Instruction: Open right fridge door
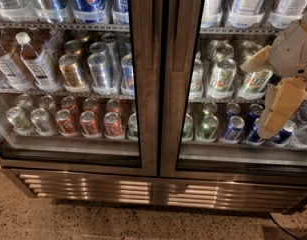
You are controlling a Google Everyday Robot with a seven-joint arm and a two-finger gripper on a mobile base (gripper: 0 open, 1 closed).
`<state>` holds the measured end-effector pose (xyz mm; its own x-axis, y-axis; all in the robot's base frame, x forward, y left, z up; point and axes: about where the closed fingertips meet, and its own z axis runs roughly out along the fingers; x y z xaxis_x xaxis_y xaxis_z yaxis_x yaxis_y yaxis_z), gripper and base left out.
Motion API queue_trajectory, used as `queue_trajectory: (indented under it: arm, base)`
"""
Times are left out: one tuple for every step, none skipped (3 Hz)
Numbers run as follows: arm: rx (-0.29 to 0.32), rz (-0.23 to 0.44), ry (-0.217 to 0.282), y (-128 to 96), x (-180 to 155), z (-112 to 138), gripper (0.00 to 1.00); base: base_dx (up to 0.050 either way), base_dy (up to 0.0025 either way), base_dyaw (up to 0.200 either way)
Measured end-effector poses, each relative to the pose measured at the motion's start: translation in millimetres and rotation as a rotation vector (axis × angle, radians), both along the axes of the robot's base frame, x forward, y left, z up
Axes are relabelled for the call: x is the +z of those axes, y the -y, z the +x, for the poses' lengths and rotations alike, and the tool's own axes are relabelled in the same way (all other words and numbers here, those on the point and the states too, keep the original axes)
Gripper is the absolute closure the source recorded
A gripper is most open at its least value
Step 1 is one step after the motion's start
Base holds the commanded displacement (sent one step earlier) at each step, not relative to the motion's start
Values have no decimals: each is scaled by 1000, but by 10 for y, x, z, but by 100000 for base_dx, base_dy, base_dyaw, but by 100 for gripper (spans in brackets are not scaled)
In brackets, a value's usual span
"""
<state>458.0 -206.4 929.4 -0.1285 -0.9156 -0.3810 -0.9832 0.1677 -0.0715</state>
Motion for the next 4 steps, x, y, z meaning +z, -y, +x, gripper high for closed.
queue_trajectory:
  arm:
    - [0, 0, 0, 0, 0, 0, 0]
    - [15, 8, -1, -32, -165, -135, 0]
    - [38, 11, 16, -36, -556, -586, 0]
    - [38, 11, 16, -36, -556, -586, 0]
  base:
    - [0, 0, 0]
    - [0, 0, 0]
    - [0, 0, 0]
    - [0, 0, 0]
